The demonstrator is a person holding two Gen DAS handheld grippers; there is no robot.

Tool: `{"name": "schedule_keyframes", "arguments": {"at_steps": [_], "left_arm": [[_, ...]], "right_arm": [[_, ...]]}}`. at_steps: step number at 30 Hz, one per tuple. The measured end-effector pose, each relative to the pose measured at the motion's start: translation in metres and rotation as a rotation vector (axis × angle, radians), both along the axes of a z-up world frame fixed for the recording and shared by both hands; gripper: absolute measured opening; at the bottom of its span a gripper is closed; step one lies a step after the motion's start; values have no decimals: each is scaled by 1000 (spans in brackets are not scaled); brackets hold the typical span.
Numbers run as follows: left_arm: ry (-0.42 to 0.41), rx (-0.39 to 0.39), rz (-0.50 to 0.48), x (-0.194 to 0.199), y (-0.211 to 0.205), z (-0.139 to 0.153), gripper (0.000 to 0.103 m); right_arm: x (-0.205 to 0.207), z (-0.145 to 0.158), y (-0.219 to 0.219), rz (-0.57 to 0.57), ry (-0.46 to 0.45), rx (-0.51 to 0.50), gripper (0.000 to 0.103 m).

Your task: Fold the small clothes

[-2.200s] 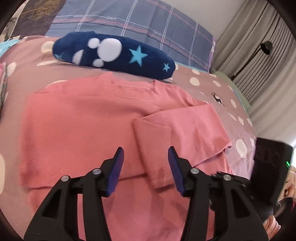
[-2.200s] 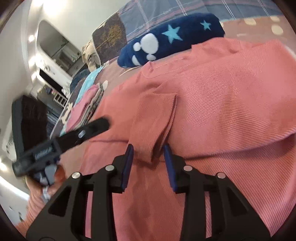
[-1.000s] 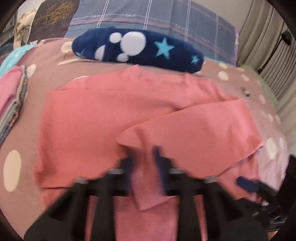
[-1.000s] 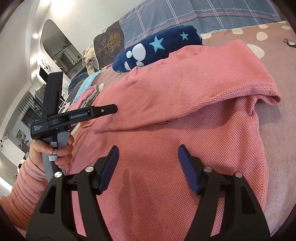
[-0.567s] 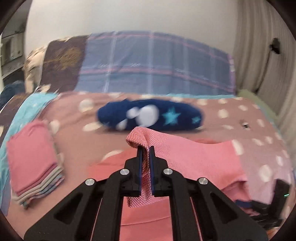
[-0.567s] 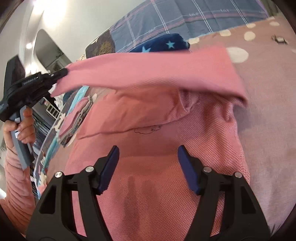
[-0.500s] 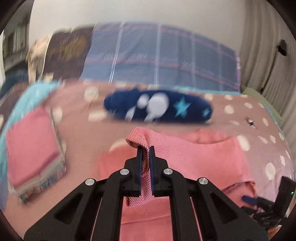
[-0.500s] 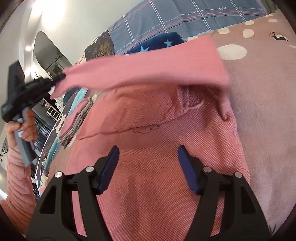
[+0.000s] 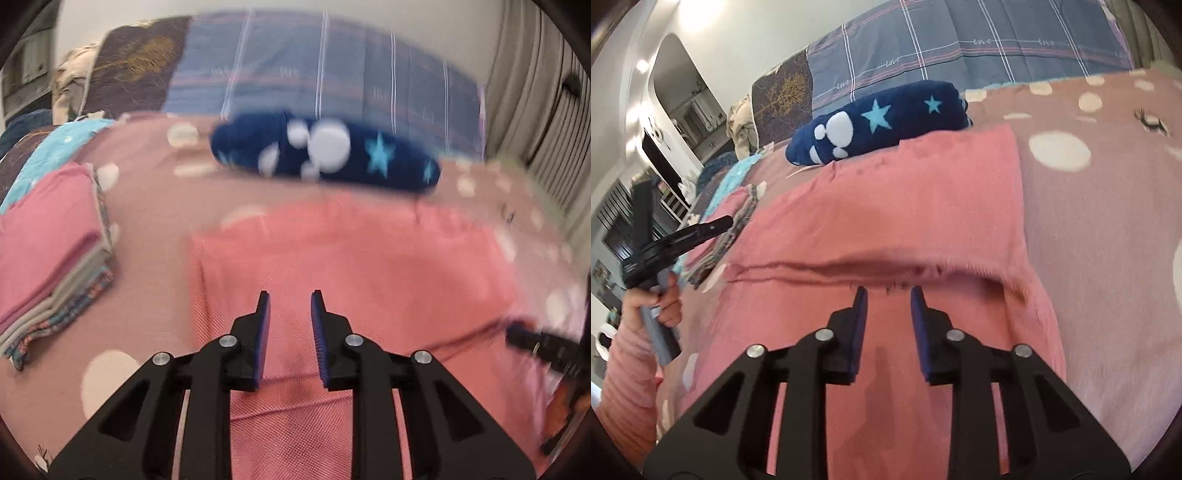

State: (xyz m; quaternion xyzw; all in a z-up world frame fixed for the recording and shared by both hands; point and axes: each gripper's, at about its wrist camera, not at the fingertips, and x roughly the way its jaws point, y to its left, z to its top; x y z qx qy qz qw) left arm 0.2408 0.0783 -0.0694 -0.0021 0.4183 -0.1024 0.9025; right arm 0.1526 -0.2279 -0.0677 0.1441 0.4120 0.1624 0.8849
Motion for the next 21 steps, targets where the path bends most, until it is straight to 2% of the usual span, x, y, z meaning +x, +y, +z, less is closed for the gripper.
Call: {"name": "schedule_keyframes", "arguments": {"at_steps": [1, 2, 3, 4, 5, 7, 8, 11, 12, 15, 18, 21], "left_arm": [[46, 82, 22, 4, -6, -19, 24], [39, 138, 27, 4, -10, -33, 26], [-15, 156, 17, -2, -12, -37, 25], [-27, 163, 17, -5, -13, -35, 26], [-25, 169, 19, -6, -13, -34, 27], [-33, 181, 17, -8, -14, -33, 28], [-34, 180, 21, -8, -13, -33, 29], [-42, 165, 22, -23, -9, -22, 42], [-50, 152, 14, -28, -7, -18, 50], [-94, 117, -50, -75, 4, -4, 65], [-76, 72, -126, -120, 25, -2, 66], [-26, 53, -148, -153, 42, -11, 66]], "right_arm": [[10, -5, 4, 18, 36, 7, 24], [19, -11, 5, -1, 72, 1, 22], [23, -16, 1, -48, 92, -27, 17], [26, -22, -10, -168, 104, -101, 0], [26, -26, -22, -220, 99, -86, 0], [17, -34, -47, -267, 114, 31, 0], [13, -33, -49, -292, 112, 5, 0], [-3, -24, -42, -317, 74, -141, 0], [-8, -21, -40, -307, 71, -163, 0], [-30, -14, -40, -258, 56, -147, 9], [-62, -9, -55, -200, 38, -77, 19], [-91, -5, -71, -187, 36, -22, 25]]}}
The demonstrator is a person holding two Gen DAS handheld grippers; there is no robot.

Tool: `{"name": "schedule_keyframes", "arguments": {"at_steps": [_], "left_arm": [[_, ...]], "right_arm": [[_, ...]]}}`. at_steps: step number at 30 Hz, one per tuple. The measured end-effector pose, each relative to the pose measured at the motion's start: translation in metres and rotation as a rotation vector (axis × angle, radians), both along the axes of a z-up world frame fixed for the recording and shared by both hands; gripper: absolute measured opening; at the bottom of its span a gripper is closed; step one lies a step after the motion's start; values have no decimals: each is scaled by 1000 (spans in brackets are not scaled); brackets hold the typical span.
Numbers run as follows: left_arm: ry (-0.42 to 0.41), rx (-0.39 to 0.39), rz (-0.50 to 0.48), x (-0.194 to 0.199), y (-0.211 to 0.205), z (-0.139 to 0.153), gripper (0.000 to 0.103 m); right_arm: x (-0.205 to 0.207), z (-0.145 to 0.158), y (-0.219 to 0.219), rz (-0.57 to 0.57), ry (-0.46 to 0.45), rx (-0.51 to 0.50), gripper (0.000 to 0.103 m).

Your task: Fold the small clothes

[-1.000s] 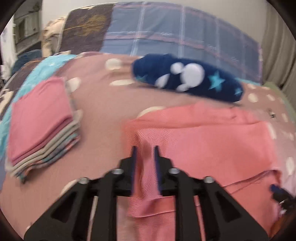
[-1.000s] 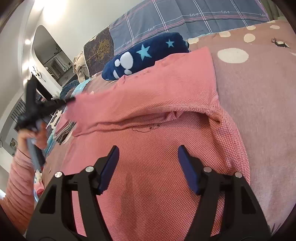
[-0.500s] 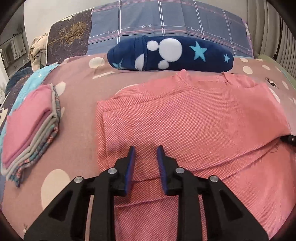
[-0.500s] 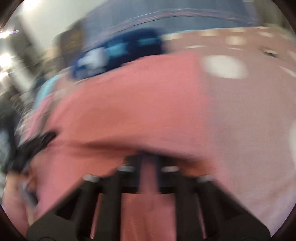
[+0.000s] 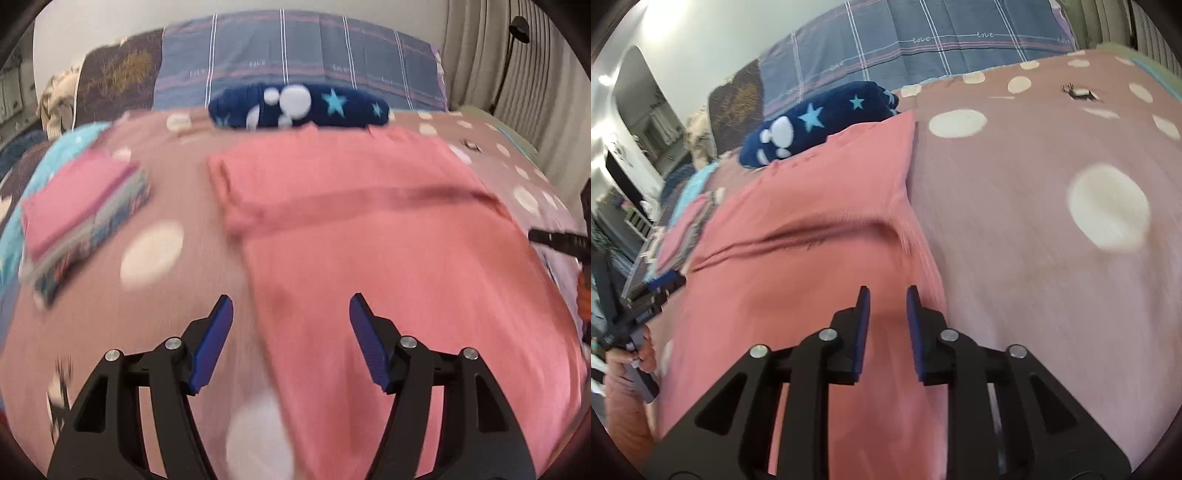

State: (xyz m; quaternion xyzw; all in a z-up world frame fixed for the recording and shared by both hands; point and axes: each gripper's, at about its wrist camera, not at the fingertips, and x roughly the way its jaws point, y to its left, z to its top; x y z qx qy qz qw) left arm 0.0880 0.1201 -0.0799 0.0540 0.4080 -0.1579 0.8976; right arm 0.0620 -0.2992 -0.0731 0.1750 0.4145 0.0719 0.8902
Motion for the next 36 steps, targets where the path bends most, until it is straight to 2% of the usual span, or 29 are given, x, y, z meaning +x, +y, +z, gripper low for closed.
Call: {"name": "schedule_keyframes", "arguments": {"at_steps": [2, 3, 5, 7, 9, 13, 17, 20, 23, 26, 29, 33, 36], "left_arm": [[30, 23, 4, -23, 9, -12, 66], [48, 11, 4, -30, 12, -16, 65], [59, -56, 6, -47, 20, -20, 58], [88, -153, -24, -62, 25, -21, 47], [131, -241, -72, -73, 27, -23, 42], [125, -261, -106, -101, 23, -28, 42], [149, -321, -128, -126, 27, -30, 42], [149, -313, -127, -136, 25, -29, 43], [144, -301, -131, -146, 23, -28, 49], [148, -292, -127, -143, 18, -29, 51], [164, -296, -113, -149, 20, -27, 51], [170, -337, -124, -165, 31, -30, 53], [181, -405, -102, -157, 32, -34, 52]], "right_arm": [[-23, -2, -12, -15, 4, 44, 28], [-32, -4, -17, -24, 10, 63, 28], [-47, -12, -26, -34, 37, 114, 28], [-61, -20, -29, -27, 56, 175, 28], [-75, -25, -30, -7, 63, 221, 28], [-103, -31, -33, 15, 84, 303, 28], [-135, -32, -32, 46, 101, 345, 26], [-160, -31, -30, 80, 112, 353, 26], [-181, -32, -31, 106, 120, 386, 26], [-189, -36, -34, 131, 120, 443, 32], [-184, -35, -31, 153, 120, 451, 37], [-194, -34, -30, 186, 129, 441, 38], [-193, -37, -32, 207, 125, 464, 38]]}}
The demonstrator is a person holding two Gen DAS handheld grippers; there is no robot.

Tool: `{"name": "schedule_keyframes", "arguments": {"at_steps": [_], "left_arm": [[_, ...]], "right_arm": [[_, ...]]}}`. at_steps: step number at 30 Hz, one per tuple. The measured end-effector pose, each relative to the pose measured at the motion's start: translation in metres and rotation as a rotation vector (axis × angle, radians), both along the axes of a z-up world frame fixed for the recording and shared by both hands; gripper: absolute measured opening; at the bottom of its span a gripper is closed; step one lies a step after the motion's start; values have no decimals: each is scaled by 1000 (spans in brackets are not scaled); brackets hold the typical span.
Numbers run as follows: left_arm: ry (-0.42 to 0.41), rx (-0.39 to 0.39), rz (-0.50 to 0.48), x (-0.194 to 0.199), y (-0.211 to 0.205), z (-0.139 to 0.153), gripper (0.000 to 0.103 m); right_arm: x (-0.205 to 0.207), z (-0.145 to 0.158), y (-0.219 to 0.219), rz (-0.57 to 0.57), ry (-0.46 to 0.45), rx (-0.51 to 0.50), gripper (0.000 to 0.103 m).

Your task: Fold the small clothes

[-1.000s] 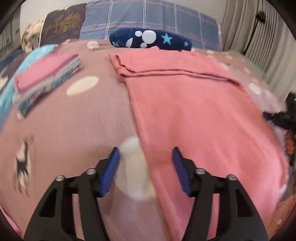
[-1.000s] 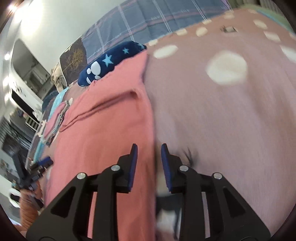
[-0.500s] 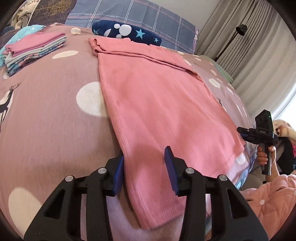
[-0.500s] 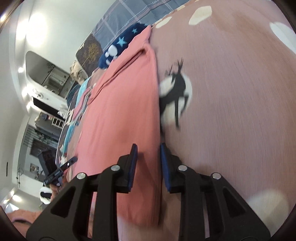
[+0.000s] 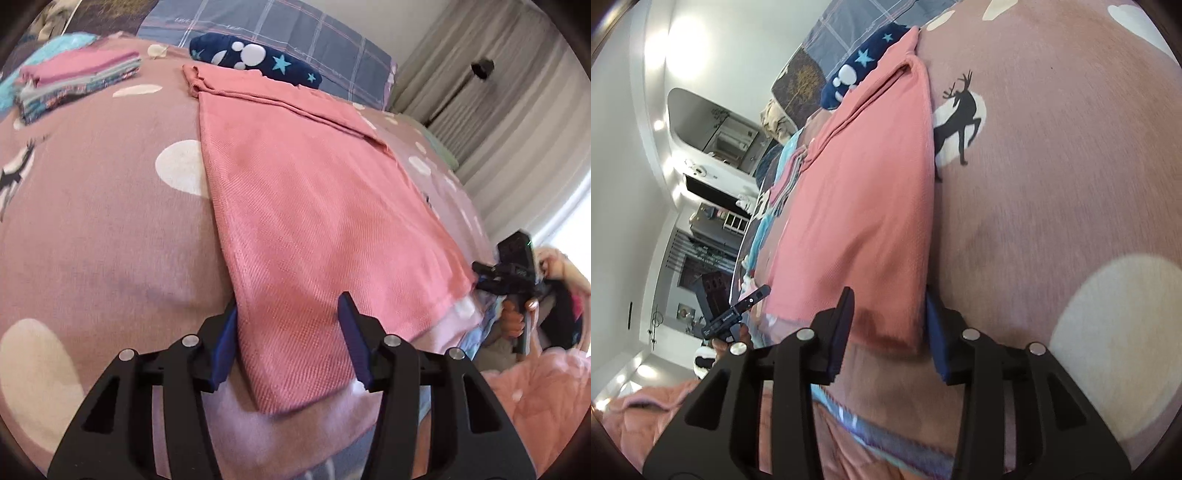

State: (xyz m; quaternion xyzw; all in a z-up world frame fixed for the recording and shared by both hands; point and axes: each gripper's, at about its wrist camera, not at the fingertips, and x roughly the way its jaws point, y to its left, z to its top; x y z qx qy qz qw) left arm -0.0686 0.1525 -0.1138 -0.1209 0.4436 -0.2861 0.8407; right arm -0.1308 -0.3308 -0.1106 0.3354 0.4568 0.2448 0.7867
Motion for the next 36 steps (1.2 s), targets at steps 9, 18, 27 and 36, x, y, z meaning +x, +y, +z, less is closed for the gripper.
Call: {"name": "schedule_keyframes", "arguments": {"at_steps": [9, 18, 27, 36], "left_arm": [[-117, -85, 82, -8, 0, 37, 4], [-450, -194, 56, -80, 6, 151, 2], [-447, -111, 96, -37, -18, 150, 2], [-390, -29, 191, 68, -28, 157, 2]], "right_arm": [[31, 9, 13, 22, -72, 89, 4], [-42, 111, -27, -69, -440, 170, 3], [-43, 134, -28, -145, -482, 53, 3], [66, 143, -17, -233, -460, -46, 3]]}}
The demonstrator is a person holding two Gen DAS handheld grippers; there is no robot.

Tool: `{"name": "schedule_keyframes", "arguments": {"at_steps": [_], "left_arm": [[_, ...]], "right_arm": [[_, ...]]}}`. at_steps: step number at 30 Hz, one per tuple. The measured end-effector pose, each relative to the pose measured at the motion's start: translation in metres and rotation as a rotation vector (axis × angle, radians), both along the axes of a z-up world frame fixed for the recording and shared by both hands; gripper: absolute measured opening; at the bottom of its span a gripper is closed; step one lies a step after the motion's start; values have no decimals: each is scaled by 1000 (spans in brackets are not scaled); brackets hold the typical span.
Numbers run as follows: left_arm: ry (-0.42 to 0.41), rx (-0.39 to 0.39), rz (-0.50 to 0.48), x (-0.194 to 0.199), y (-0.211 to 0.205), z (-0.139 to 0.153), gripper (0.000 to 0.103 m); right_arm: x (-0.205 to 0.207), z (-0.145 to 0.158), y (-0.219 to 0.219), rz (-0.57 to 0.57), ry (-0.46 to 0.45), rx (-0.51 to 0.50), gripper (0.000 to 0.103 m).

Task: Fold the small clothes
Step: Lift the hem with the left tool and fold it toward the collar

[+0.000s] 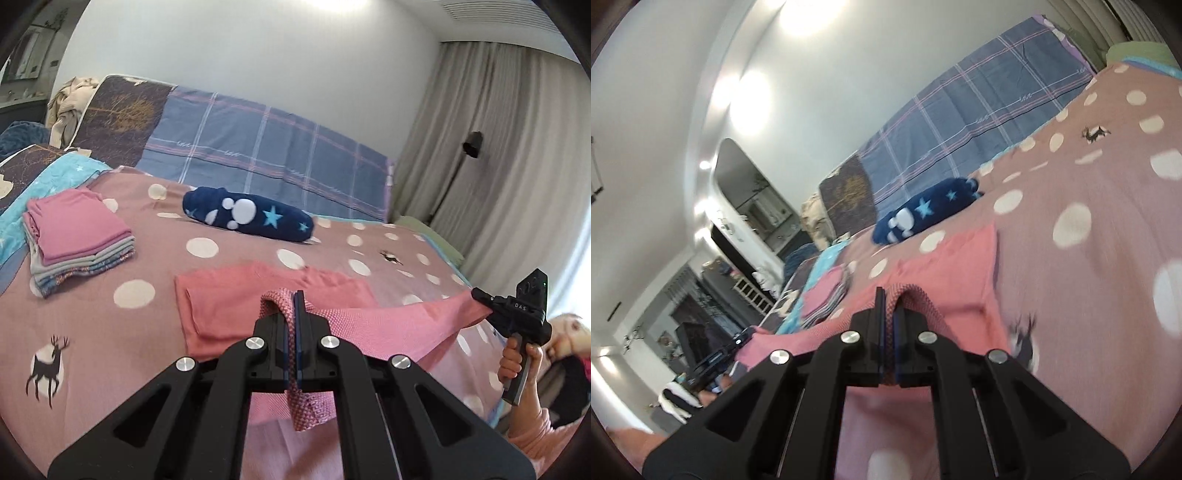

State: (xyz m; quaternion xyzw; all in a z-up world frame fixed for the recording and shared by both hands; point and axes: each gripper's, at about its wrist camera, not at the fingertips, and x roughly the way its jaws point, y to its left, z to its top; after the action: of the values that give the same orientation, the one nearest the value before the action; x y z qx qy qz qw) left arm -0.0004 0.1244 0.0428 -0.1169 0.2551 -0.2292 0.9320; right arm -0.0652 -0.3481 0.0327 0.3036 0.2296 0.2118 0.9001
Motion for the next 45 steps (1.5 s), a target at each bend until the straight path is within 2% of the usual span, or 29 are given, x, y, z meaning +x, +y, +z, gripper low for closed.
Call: {"name": "schedule_keyframes", "arguments": {"at_steps": [6, 10, 12, 16, 19, 23, 25, 27, 30, 33, 34, 35, 36, 40, 43, 44, 45], "left_arm": [[50, 52, 29, 69, -9, -5, 2], [130, 78, 67, 129, -10, -34, 2], [179, 77, 87, 153, -9, -57, 2], [348, 34, 111, 197, -2, -122, 2], [395, -41, 116, 202, 5, -142, 2], [387, -43, 102, 195, 7, -132, 8], [371, -33, 92, 186, 6, -124, 24], [354, -13, 78, 175, 4, -117, 28], [349, 46, 65, 161, 0, -115, 27], [367, 89, 40, 156, -3, -118, 7], [369, 87, 36, 156, -4, -118, 5], [368, 81, 34, 157, -4, -118, 5], [364, 68, 34, 159, -3, -117, 4], [341, -10, 67, 184, -1, -97, 4], [317, -52, 161, 212, 7, -88, 6], [314, -78, 199, 220, 12, -88, 7], [300, -104, 236, 226, 17, -89, 16]], "right_arm": [[78, 6, 11, -25, 5, -56, 3], [132, -3, 14, -38, 40, -85, 3], [164, -17, 16, -39, 82, -87, 3], [223, -70, 21, -43, 249, -124, 3], [240, -105, 19, -54, 344, -121, 3], [240, -121, 16, -31, 370, -99, 7], [236, -117, 16, -22, 364, -110, 10], [229, -110, 17, -11, 352, -130, 15], [217, -99, 18, 14, 332, -159, 22], [207, -96, 17, 28, 333, -181, 22], [205, -95, 17, 36, 338, -186, 20], [205, -95, 18, 42, 340, -187, 16], [206, -96, 18, 56, 344, -184, 6], [216, -89, 15, 67, 322, -98, 5], [237, -74, 10, 42, 287, -36, 5], [247, -70, 6, 24, 283, -12, 5], [255, -69, 2, -5, 286, 5, 5]]}}
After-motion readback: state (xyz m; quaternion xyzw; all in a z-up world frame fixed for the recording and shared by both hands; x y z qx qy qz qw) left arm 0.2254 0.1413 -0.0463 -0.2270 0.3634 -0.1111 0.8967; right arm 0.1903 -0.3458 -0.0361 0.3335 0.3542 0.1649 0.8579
